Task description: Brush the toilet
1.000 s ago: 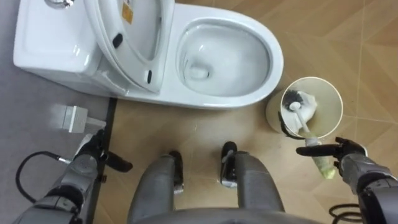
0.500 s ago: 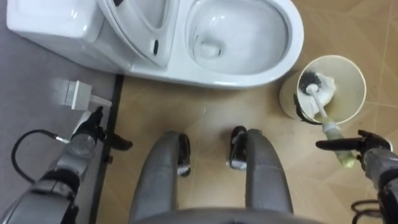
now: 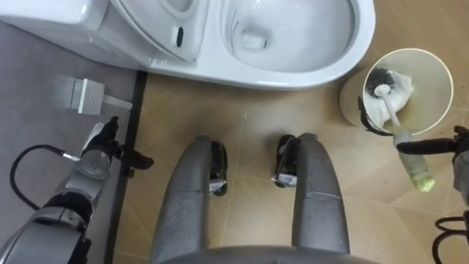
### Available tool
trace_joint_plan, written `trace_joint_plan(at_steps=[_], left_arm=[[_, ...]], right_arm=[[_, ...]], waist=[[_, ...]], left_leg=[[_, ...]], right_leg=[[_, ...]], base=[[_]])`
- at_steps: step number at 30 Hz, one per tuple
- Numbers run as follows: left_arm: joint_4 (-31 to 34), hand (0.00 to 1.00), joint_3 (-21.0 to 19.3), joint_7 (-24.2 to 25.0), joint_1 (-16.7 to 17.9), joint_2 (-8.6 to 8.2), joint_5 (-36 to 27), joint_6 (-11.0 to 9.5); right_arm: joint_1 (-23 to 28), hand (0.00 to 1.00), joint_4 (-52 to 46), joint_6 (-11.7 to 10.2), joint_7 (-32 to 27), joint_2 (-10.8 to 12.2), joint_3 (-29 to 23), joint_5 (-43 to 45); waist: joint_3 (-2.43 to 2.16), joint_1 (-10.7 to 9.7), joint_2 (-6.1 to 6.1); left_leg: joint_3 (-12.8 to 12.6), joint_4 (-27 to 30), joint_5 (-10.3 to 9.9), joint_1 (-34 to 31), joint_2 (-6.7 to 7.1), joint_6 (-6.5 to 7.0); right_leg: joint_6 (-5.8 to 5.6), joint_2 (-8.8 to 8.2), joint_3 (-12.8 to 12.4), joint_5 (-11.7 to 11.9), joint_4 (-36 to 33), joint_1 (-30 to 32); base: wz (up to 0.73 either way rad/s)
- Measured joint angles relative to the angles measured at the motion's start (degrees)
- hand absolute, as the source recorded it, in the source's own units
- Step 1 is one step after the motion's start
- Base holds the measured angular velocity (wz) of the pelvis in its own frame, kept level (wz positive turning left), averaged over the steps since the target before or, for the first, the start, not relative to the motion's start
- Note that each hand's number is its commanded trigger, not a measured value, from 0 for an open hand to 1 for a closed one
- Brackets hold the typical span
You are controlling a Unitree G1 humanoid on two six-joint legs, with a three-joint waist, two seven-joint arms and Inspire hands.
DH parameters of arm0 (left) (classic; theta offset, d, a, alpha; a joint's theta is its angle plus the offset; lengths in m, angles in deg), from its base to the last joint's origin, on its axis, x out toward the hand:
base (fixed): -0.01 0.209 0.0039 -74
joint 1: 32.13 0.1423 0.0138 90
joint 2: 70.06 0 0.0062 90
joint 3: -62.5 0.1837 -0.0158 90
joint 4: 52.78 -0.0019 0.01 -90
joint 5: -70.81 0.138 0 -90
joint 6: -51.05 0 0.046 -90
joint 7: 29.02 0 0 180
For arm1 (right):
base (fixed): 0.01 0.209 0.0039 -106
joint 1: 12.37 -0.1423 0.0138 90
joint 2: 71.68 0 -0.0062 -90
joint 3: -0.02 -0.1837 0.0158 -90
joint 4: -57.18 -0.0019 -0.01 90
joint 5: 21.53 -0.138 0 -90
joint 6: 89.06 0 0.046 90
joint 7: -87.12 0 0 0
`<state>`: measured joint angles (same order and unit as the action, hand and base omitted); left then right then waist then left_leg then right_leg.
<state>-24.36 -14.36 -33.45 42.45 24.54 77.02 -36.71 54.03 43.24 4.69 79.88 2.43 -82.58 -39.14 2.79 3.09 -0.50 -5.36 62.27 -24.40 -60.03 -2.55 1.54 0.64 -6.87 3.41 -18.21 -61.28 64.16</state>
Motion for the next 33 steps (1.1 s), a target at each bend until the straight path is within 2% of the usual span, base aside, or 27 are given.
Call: trace_joint_plan(at_steps=[12, 21, 26, 33], left_arm=[[1.0, 0.00, 0.7, 0.0, 0.2, 0.60, 0.0, 0.4], [1.4, 0.00, 1.6, 0.0, -0.8, 0.76, -2.2, 1.2], [1.5, 0.00, 3.0, 0.0, -0.7, 0.76, -2.2, 1.4], [1.4, 0.00, 4.0, 0.0, -0.6, 0.75, -2.2, 1.4]], right_arm=[[-0.2, 0.00, -0.7, 0.0, 0.7, -0.5, 0.4, 0.1], [0.0, 0.00, 0.1, 0.1, 4.2, -0.4, 7.0, 0.0], [-0.1, 0.00, 2.0, 0.1, 5.0, -0.3, 7.2, -0.2], [0.3, 0.00, 2.2, 0.1, 6.3, -0.1, 7.1, -0.8]], waist=[[-0.03, -0.1, -0.21], [-0.04, 0.8, -0.10], [-0.02, 1.7, 0.39], [0.02, 1.8, 0.50]], left_leg=[[0.6, 1.2, -0.4, -2.8, 0.22, 0.00], [0.8, 5.5, -2.1, -5.6, 0.39, 0.22], [1.2, 6.6, -2.5, -6.3, 0.63, 0.27], [1.0, 6.6, -2.4, -6.8, 1.00, 0.56]], right_leg=[[-0.16, -0.04, 0.3, -0.5, -0.9, 2.4], [-0.12, -0.72, 0.3, -1.9, -5.0, 5.0], [-0.51, -0.95, 0.4, -2.1, -5.6, 5.3], [-0.81, -1.18, 0.0, -2.1, -5.9, 5.9]], base=[[0.01], [0.00], [0.02], [0.00]])
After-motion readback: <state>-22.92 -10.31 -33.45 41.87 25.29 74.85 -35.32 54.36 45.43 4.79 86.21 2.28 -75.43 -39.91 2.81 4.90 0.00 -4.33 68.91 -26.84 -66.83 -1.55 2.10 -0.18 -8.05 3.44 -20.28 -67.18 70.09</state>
